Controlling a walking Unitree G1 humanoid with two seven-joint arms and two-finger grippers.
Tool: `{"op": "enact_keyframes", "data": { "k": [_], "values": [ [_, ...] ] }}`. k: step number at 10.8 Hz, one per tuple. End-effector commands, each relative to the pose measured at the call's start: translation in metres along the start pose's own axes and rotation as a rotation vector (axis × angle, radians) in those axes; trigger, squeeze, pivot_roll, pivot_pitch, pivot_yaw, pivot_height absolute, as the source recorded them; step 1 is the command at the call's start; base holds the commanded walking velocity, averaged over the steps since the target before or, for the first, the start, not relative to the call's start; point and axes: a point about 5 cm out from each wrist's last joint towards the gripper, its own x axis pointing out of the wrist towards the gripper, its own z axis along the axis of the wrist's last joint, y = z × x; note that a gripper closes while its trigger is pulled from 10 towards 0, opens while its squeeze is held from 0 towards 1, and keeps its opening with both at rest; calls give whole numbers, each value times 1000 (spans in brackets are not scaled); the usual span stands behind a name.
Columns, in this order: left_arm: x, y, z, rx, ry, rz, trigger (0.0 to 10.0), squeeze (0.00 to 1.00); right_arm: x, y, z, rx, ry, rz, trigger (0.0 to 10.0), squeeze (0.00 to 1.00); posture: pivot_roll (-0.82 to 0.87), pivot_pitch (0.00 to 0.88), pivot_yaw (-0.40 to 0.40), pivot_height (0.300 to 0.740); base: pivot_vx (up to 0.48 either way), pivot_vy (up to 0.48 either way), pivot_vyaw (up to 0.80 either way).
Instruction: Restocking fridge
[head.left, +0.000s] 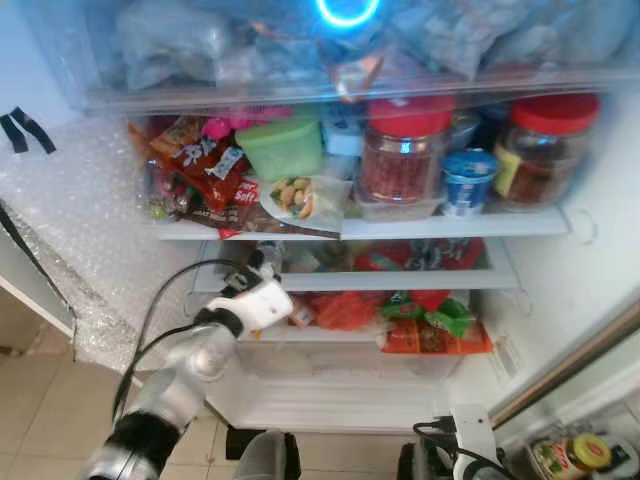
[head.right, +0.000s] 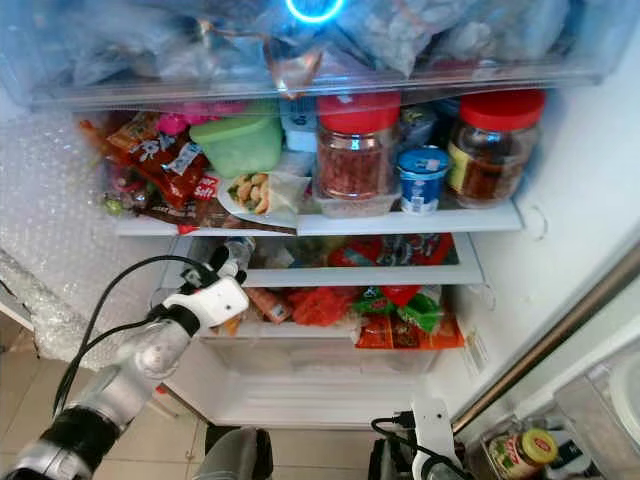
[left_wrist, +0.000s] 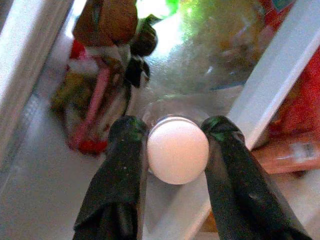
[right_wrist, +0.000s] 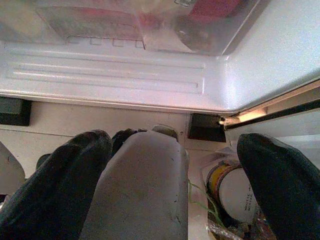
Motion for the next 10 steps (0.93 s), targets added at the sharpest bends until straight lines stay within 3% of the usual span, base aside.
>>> {"op": "enact_keyframes", "data": {
  "k": [1, 4, 7, 8, 9, 10],
  "values": [
    [-4, -5, -15, 47, 64, -26, 10000, 0, -5, 6, -25, 19, 94, 17, 10000, 0, 83, 119, 89, 635, 0, 0, 0],
    [22, -4, -21, 201, 148, -38, 10000, 0, -4, 6, -24, 21, 87, 16, 10000, 0, 60, 118, 91, 635, 0, 0, 0],
    [29, 4, -28, 199, 241, -19, 10000, 0, -4, 7, -23, 28, 85, 12, 10000, 0, 53, 118, 97, 635, 0, 0, 0],
    [29, 6, -31, 174, 269, -2, 10000, 98, -4, 7, -23, 29, 85, 12, 10000, 0, 52, 117, 96, 635, 0, 0, 0],
    [30, 10, -32, 117, 278, 38, 10000, 1000, -4, 7, -22, 31, 84, 12, 10000, 0, 52, 115, 98, 635, 0, 0, 0],
    [29, 13, -33, 57, 278, 63, 10000, 1000, -4, 7, -22, 31, 83, 11, 10000, 0, 53, 115, 96, 635, 0, 0, 0]
  ]
}}
